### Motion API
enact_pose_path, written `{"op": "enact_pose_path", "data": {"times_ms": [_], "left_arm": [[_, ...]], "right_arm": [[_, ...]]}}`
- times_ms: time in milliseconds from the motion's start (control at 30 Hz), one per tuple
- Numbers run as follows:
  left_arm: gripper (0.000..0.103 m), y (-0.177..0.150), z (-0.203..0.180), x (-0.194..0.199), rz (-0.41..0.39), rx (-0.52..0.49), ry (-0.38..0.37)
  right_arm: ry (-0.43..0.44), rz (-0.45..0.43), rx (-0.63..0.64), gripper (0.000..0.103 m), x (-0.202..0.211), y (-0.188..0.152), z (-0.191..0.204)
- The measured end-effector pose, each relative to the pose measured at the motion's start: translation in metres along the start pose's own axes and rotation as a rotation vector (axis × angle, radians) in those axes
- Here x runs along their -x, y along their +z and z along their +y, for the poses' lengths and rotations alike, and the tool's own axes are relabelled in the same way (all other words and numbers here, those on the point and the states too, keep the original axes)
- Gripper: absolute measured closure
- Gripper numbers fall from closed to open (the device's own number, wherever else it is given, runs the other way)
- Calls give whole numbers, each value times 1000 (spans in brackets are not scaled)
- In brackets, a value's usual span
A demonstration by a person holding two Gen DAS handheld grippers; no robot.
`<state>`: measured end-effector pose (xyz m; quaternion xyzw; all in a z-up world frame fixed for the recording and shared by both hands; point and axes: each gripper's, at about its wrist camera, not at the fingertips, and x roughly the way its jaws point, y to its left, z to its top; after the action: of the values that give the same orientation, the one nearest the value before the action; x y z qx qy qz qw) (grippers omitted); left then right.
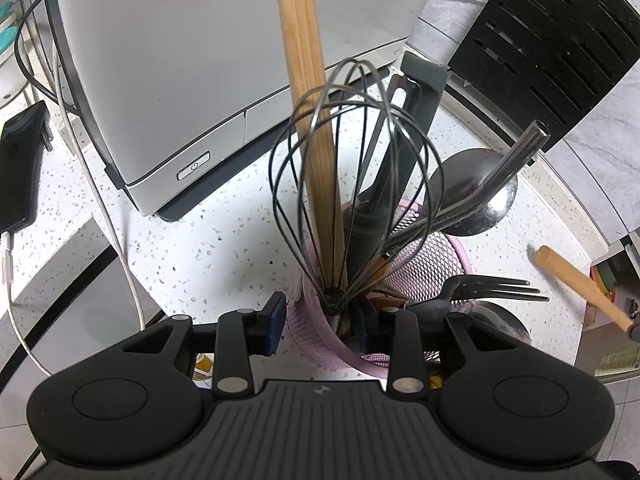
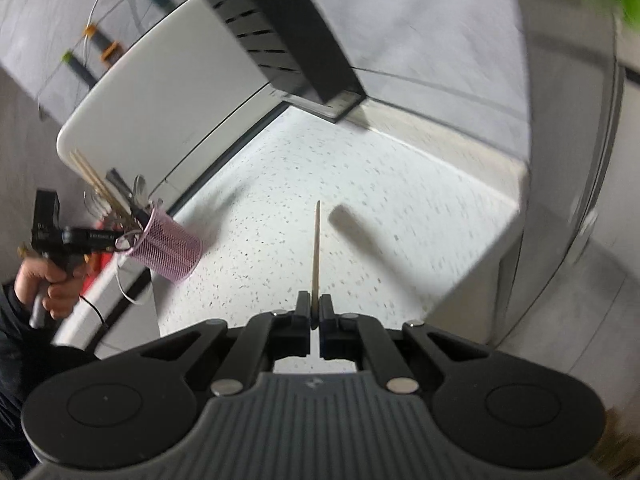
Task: Organize utensils
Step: 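Lift the wooden spatula with the right gripper off the counter, then carry the wooden spatula to the pink cup and push it in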
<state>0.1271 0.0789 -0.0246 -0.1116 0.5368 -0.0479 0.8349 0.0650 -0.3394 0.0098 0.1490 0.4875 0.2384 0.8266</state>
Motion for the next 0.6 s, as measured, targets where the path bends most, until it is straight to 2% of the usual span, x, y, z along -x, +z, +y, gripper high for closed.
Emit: {"op": "enact_pose_path", "data": {"times_ms": [200,600], "left_arm": [[64,-1,-1,2,-7,-11,3],[64,-1,-1,2,-8,-5,-6]], "right_arm": [[-77,59,165,103,1,31,53],[-127,145,460,103,-7,73,168]]}}
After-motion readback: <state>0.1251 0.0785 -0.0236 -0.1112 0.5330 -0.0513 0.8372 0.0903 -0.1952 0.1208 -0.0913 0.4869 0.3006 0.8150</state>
